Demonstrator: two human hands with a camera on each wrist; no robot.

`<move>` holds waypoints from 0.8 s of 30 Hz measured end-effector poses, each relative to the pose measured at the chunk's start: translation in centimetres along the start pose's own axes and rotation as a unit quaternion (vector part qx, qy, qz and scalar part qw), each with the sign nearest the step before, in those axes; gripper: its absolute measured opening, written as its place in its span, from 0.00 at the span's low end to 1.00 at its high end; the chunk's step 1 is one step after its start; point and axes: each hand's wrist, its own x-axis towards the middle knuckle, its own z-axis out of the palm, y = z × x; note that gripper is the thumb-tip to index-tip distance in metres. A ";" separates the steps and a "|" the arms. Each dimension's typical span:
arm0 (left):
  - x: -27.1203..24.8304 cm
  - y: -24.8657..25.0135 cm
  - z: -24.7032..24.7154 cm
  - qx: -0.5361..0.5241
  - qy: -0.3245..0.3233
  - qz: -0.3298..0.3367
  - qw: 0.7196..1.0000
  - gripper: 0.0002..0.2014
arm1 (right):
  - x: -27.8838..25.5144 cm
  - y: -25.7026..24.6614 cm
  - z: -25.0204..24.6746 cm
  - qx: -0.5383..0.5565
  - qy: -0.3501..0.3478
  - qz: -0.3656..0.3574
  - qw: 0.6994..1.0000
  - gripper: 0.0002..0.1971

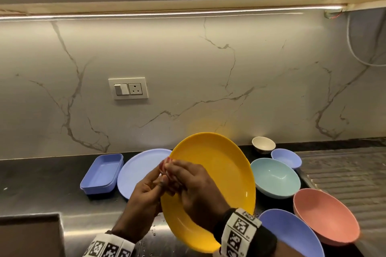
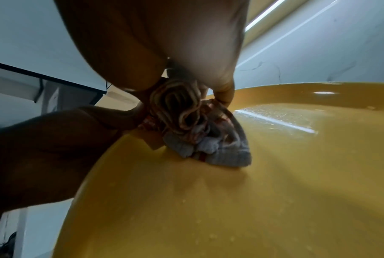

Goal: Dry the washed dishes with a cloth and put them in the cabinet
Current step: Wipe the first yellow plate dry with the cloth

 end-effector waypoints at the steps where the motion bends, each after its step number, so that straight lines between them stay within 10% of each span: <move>1: -0.2 0.0 -0.1 -0.010 -0.001 -0.004 1.000 0.23 | -0.1 0.2 -0.4 0.010 -0.012 0.000 1.000 0.27; 9: -0.5 0.8 0.5 0.001 0.003 -0.017 1.000 0.23 | 1.8 2.0 -1.3 -0.068 0.047 0.061 0.995 0.28; 19: 0.6 1.8 -1.3 0.009 0.098 0.011 0.995 0.32 | -4.1 4.2 1.1 -0.204 -0.141 -0.192 0.950 0.18; 24: 0.6 2.0 -1.4 0.026 0.156 0.056 0.986 0.11 | -0.7 4.4 -4.0 -0.137 0.004 -0.120 0.983 0.14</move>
